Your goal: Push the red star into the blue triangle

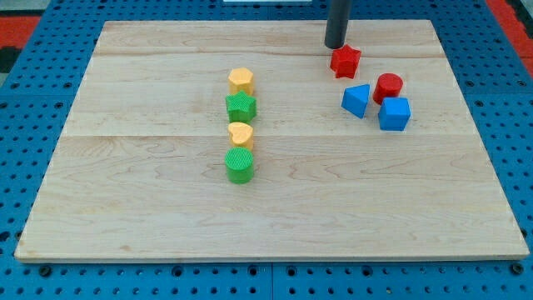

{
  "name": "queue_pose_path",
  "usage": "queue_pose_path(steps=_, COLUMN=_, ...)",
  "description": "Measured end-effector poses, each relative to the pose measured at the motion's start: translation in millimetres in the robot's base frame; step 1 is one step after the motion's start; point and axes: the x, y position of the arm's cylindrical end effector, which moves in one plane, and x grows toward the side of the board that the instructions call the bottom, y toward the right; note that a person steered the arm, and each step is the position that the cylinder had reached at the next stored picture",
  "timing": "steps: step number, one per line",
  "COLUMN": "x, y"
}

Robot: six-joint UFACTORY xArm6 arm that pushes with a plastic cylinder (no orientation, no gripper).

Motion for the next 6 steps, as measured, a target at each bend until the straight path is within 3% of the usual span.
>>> queue_pose_path(steps=2, x=55.7, y=3.7)
queue_pose_path(steps=4, x=52.4, y=-25.5)
queue_pose_path(steps=6, x=74.2, y=8.1)
